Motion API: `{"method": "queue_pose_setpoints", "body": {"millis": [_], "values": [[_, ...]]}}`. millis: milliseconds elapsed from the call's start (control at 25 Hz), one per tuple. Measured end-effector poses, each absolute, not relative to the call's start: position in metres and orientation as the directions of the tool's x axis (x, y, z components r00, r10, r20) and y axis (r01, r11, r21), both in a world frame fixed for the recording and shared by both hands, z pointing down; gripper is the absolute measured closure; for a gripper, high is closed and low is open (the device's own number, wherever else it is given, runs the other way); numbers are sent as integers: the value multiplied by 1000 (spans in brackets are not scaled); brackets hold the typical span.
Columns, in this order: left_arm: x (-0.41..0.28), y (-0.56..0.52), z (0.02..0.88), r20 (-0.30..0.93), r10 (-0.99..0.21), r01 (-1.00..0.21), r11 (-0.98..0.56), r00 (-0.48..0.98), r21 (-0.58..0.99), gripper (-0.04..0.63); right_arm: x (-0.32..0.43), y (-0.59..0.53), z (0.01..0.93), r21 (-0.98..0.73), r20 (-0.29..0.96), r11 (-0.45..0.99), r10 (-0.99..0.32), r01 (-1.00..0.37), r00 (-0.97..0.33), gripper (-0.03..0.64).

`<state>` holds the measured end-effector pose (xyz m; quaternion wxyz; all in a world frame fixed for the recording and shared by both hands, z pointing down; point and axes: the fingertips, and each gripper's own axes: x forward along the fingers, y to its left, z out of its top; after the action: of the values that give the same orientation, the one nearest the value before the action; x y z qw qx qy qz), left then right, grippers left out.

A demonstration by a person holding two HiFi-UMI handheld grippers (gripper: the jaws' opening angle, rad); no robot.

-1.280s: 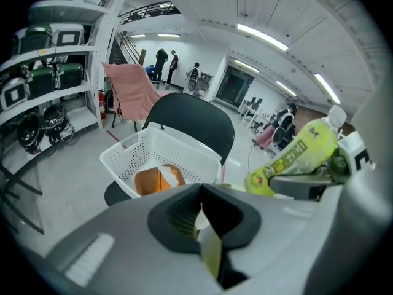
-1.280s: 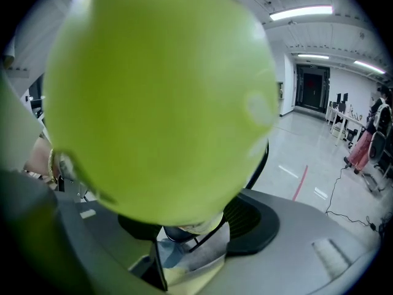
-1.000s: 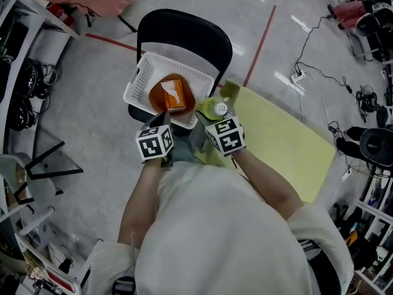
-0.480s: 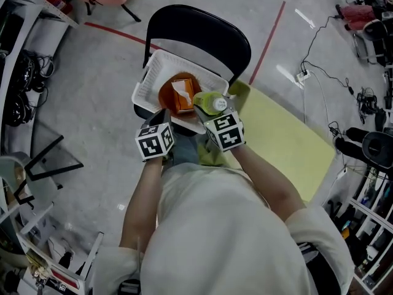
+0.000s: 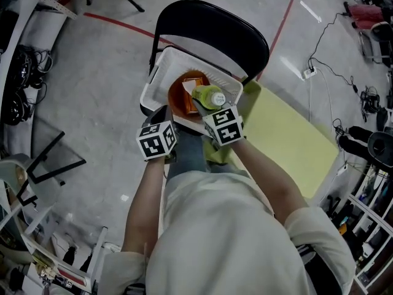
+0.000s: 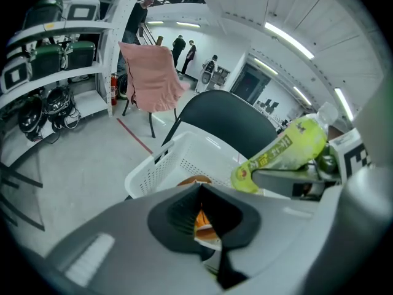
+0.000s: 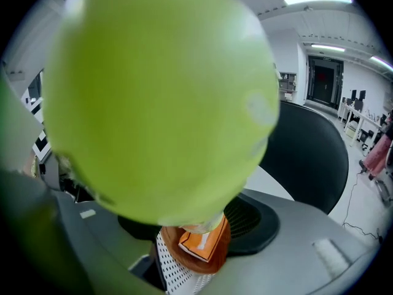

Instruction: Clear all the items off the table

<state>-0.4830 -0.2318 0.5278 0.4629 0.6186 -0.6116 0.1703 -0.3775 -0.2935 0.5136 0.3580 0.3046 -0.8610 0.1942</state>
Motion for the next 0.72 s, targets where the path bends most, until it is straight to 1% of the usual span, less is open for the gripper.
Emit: {"method": "queue_pose_setpoints", "body": {"millis": [280, 520, 720], "values": [[-501, -246, 544, 791, -578, -914, 180, 202, 365, 586, -408, -310, 539, -120, 749, 744, -367, -657, -552, 342], [-510, -254, 562, 813, -548, -939, 131, 198, 318, 586, -429, -326, 566, -113, 757, 743, -366, -660, -542, 342], [-511, -261, 577, 818, -529, -930, 133, 225, 342, 586, -438, -340, 592, -99, 773, 738, -366, -667, -519, 342]]}}
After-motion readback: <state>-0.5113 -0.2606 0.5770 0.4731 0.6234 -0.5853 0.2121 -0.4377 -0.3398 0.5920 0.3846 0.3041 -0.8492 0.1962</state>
